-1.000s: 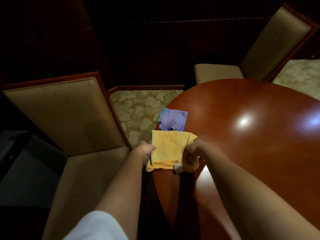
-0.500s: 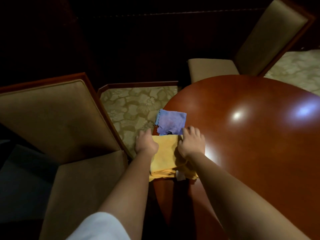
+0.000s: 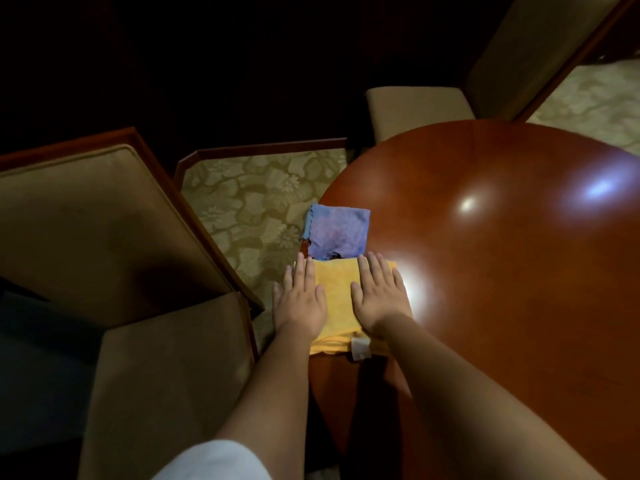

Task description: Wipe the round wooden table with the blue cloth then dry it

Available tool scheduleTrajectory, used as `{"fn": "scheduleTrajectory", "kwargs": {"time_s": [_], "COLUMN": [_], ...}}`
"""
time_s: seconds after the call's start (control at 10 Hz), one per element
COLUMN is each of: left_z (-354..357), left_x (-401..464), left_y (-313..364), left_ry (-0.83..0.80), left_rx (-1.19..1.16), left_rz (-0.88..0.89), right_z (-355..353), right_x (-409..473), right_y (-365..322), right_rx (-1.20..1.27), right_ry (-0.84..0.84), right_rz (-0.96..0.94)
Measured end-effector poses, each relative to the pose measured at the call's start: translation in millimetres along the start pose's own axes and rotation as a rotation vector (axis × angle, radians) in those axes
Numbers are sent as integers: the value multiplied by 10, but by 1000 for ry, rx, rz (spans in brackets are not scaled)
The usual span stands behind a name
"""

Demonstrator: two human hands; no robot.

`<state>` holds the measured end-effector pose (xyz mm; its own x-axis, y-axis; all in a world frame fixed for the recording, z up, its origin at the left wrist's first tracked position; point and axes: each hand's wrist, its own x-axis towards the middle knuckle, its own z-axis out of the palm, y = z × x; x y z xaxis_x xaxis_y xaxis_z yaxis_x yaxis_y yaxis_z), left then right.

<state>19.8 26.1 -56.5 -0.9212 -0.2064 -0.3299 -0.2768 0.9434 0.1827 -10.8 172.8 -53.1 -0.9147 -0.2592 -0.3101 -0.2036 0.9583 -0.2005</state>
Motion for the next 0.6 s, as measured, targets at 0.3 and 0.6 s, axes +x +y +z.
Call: {"fn": "scheduleTrajectory", "kwargs": {"time_s": [0.3, 0.6], "left_z": [-185, -521], "left_x": [-4, -341], "left_y": [39, -44], "left_ry": [-124, -259], "left_rx": [64, 152], "left_rz": [-4, 37], "right_z": [-222, -482], "right_x": [-23, -424], "right_y": [23, 184], "right_rx": [-32, -112], "right_ry": [-129, -204], "right_rz": [-5, -35]}}
